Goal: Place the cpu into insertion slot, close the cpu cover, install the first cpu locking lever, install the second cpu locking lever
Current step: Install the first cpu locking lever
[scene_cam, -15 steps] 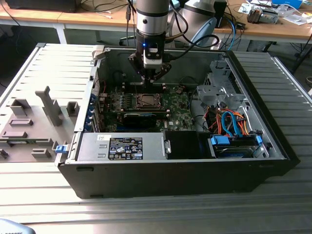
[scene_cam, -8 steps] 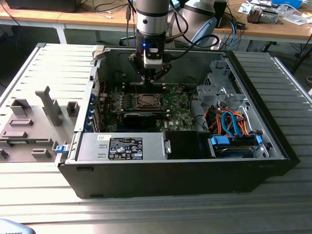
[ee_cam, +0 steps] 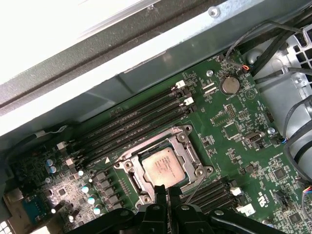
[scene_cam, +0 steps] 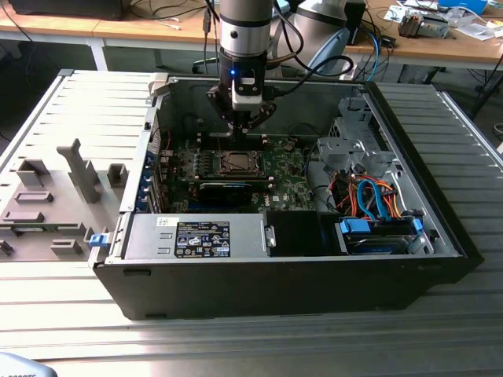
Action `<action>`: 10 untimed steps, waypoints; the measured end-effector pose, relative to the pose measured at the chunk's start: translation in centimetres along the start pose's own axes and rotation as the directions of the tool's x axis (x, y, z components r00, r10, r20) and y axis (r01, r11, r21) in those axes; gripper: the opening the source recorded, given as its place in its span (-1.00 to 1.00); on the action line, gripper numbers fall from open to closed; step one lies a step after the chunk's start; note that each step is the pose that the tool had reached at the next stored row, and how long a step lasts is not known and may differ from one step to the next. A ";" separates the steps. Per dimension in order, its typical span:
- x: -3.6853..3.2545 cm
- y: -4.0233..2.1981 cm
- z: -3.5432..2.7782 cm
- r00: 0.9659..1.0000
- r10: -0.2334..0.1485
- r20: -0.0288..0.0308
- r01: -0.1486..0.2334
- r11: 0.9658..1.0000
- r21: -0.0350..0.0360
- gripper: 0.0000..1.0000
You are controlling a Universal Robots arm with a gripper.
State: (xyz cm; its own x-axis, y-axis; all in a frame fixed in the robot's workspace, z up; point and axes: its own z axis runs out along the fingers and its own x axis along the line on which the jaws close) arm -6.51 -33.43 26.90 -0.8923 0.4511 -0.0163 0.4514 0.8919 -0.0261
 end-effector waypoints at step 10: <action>0.00 0.00 0.00 1.000 -0.007 0.000 0.007 1.000 0.000 -0.67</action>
State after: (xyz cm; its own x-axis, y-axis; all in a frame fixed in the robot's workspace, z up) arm -6.51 -33.43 26.90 -0.8957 0.4444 -0.0163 0.4447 0.8953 -0.0261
